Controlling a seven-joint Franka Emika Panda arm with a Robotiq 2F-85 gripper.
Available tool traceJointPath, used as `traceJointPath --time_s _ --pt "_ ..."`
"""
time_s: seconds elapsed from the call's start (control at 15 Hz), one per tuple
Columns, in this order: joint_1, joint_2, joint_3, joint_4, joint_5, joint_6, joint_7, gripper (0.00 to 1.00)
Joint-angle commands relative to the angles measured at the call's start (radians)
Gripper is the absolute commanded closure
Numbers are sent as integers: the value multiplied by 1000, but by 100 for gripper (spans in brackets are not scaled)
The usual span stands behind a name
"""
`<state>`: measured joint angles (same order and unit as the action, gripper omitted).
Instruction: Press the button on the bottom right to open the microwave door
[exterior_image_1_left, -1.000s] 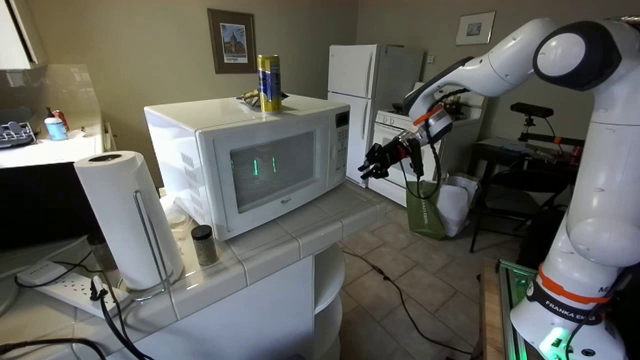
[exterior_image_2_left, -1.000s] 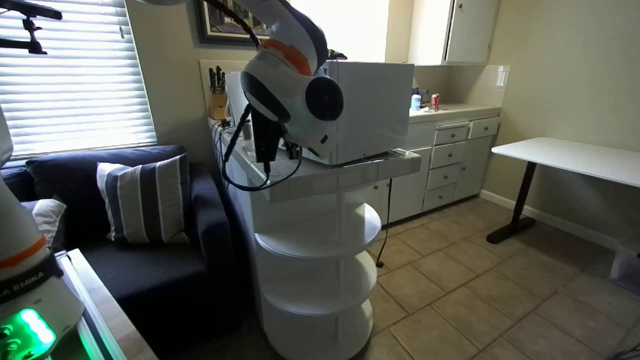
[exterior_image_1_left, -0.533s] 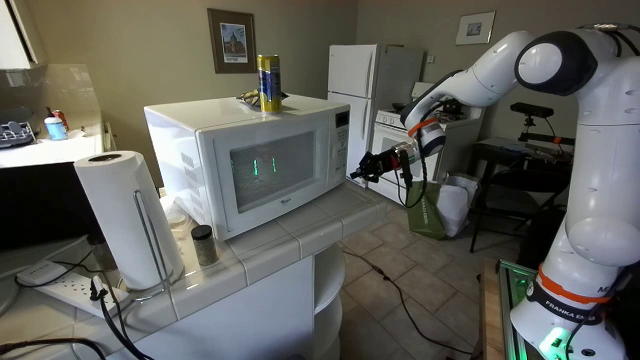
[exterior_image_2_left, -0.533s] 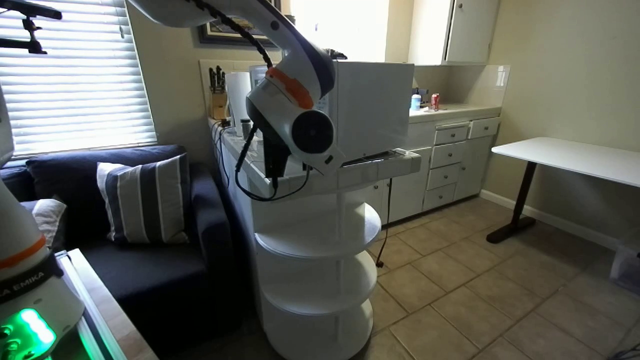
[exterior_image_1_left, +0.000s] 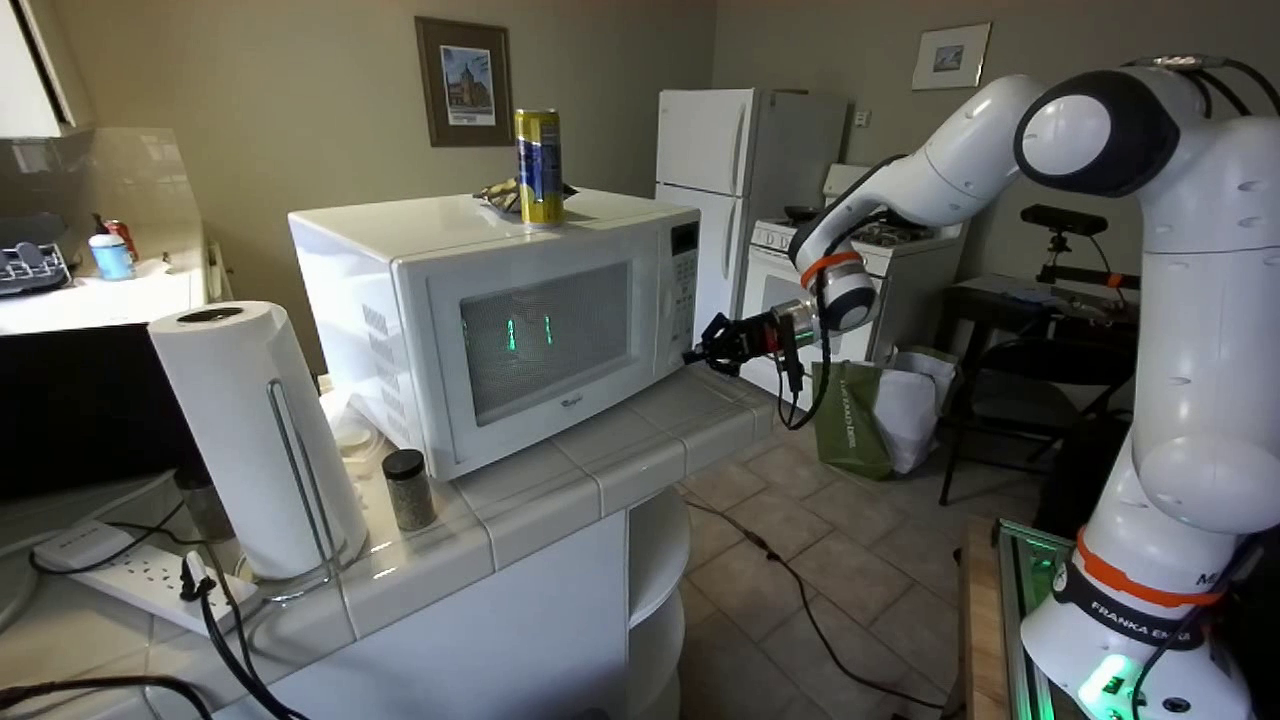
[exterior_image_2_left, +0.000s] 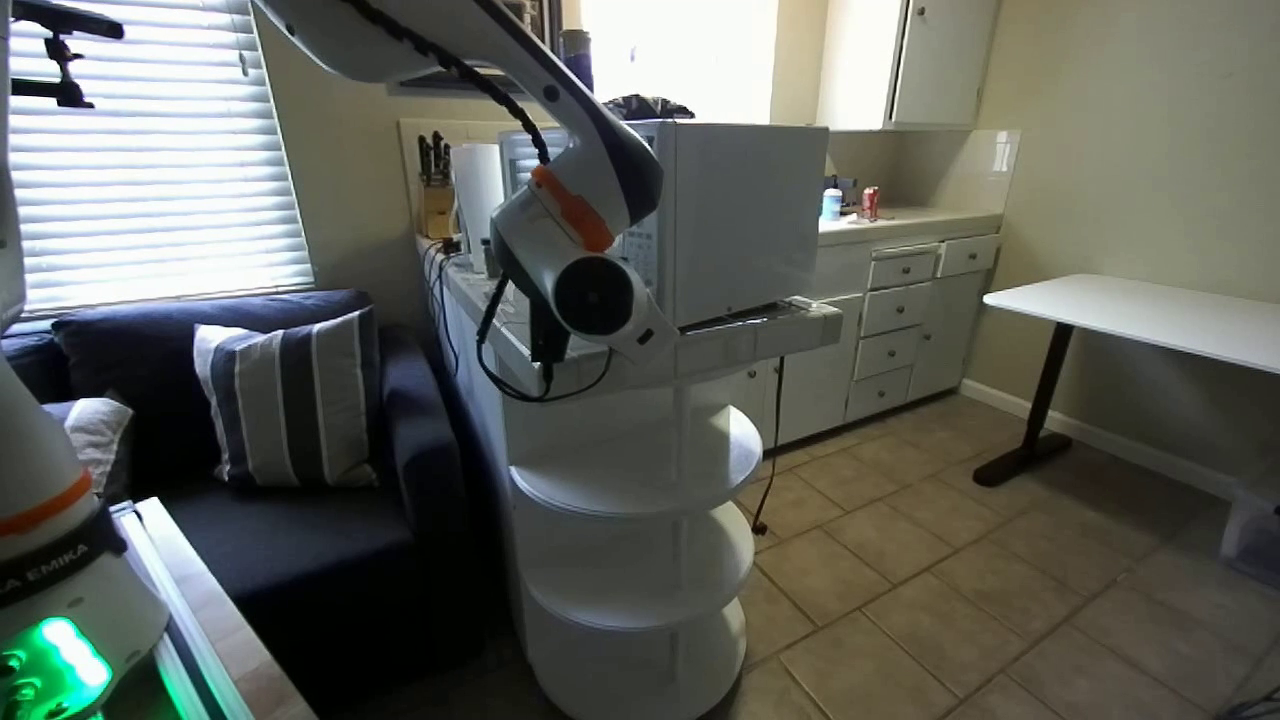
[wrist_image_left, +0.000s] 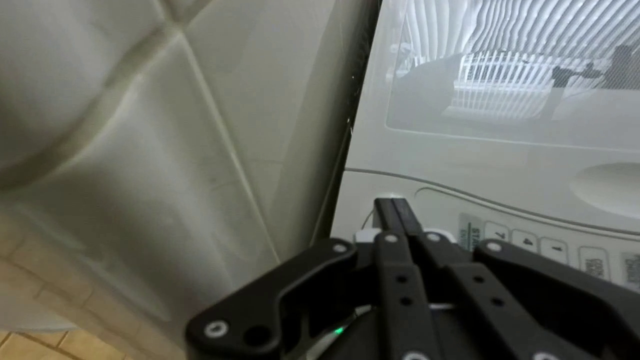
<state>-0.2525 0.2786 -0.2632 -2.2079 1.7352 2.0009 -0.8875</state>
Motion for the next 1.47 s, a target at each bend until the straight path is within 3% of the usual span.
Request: traceJointPath --time_s 0.0,0.73,1.4 --pt "14 18 9 -7 92 31 -68 100" --pt "24 22 9 -17 262 18 -210 100" --pt "33 15 11 -27 360 22 -260 100"
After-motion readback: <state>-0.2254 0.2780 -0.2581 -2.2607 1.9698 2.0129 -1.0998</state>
